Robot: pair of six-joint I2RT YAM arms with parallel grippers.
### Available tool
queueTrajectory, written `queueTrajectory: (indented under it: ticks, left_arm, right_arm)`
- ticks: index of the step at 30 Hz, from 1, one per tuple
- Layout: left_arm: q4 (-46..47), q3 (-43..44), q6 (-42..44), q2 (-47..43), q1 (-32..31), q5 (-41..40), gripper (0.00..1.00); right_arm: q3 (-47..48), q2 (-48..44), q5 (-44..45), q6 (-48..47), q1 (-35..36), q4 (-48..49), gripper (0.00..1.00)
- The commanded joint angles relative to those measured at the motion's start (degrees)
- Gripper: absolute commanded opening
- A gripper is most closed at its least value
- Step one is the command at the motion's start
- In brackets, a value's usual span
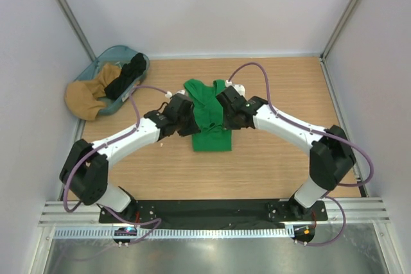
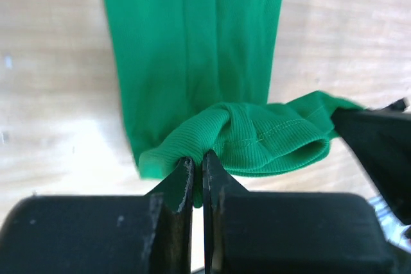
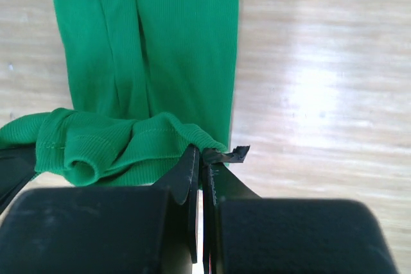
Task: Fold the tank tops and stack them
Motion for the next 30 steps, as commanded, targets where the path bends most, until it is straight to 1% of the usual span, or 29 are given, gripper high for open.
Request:
queueTrajectory:
  ticks: [1, 5, 8, 13, 20, 23, 24, 29, 30]
  left_arm:
    - [-1.1, 5.4, 4.8, 3.8, 2.5, 1.5, 0.0]
    - [-0.7, 9.7, 5.6, 9.0, 3.6, 1.0, 0.0]
    - [-0.8, 11.5, 5.9, 11.8, 4.5, 0.6, 0.0]
    - [-0.4, 13.5, 6.4, 14.7, 6.6, 1.7, 0.0]
    - [-1.6, 18.5, 7.8, 17.7, 8.6, 2.2, 0.0]
    - [-1.8, 20.6, 8.2, 19.2, 9.6, 3.9, 0.0]
    - [-2.2, 21.9, 8.4, 20.0, 10.5, 4.2, 0.0]
    - [-2.9, 26.1, 8.9, 23.7, 13.4, 5.2, 0.0]
    - [-2.9, 27.1, 8.8, 25.3, 13.9, 5.7, 0.0]
  right_arm:
    - [6.4, 4.0, 1.4, -2.9, -1.7, 0.2, 0.01]
    - [11.4, 8.2, 3.1, -4.2, -2.7, -0.9, 0.01]
    - [14.1, 10.9, 1.9, -4.5, -4.4, -0.8, 0.01]
    - [17.2, 14.1, 1.4, -5.1, -6.0, -0.6, 0.01]
    - [20.9, 16.8, -0.3, -6.3, -8.8, 0.0, 0.01]
    - [24.0, 18.6, -1.0, -7.0, -9.8, -0.4, 0.01]
    - [26.7, 20.4, -1.2, -7.2, -10.6, -0.9, 0.01]
    - [33.1, 25.1, -2.9, -7.6, -11.9, -0.6, 0.01]
    - [33.9, 27.2, -3.1, -7.4, -12.2, 0.0, 0.02]
